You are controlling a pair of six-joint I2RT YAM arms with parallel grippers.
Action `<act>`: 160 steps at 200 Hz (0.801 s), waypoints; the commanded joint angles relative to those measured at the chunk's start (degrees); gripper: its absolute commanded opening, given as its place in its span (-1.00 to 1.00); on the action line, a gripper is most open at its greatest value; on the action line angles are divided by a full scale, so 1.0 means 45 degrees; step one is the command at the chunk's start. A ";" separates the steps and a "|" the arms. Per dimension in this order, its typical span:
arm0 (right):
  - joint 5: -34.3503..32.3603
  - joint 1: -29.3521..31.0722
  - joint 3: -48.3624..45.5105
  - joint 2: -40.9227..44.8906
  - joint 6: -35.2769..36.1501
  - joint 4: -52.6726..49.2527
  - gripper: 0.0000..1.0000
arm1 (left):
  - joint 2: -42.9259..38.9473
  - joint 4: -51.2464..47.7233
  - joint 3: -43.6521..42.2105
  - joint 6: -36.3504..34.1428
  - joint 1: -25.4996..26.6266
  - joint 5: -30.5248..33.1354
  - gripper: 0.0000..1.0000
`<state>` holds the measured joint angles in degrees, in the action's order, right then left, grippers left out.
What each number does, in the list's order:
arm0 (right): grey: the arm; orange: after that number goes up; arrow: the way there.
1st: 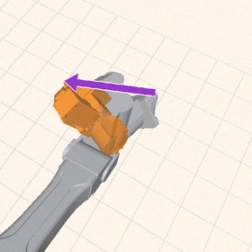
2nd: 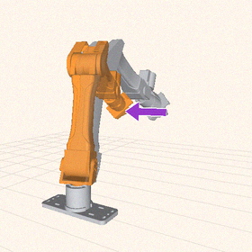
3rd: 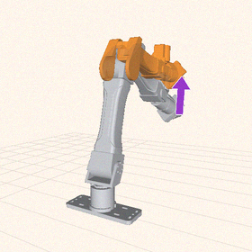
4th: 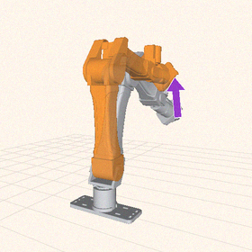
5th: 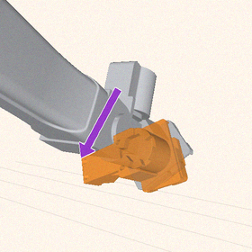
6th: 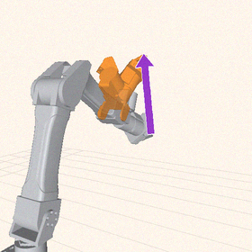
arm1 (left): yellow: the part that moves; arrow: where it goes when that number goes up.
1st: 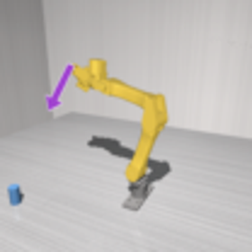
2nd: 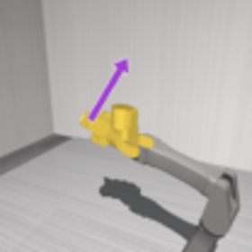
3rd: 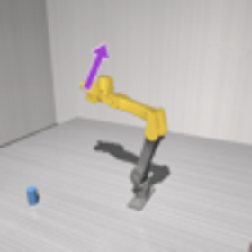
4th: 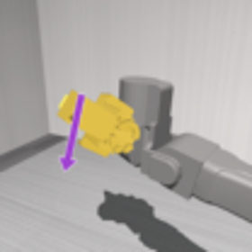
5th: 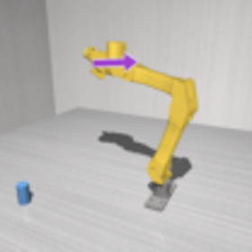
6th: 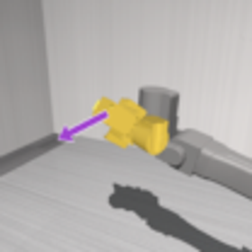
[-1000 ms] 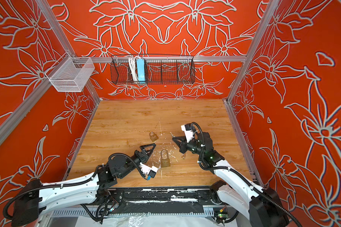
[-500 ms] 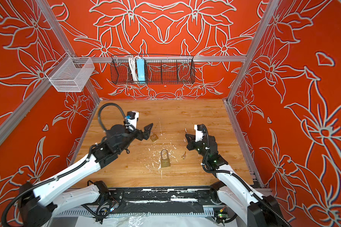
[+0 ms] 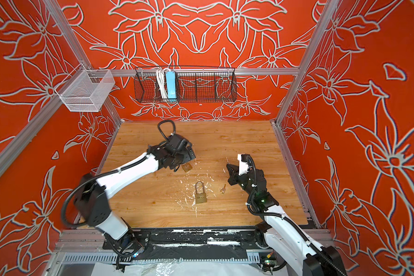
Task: Unlock with the key
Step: 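Move the left gripper to the farther brass padlock and grasp it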
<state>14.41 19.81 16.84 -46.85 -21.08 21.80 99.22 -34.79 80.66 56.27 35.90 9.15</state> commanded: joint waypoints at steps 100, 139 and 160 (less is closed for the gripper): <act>0.0510 -0.0048 0.0203 0.0502 0.0114 0.0277 -1.00 | 0.3826 -0.4739 0.3348 0.3942 -0.0323 0.0163 0.71; 0.0522 -0.0050 0.0173 0.0514 0.0172 0.0222 -1.00 | 0.4449 -0.4513 0.3580 0.3549 -0.0663 -0.0550 0.64; 0.0483 -0.0054 0.0230 0.0513 0.0192 0.0157 -1.00 | 0.4790 -0.4666 0.3911 0.3089 -0.0750 -0.0616 0.64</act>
<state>15.94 19.81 16.84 -45.12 -20.99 22.04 119.07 -52.84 95.94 71.75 32.91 6.66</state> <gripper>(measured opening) 0.059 0.820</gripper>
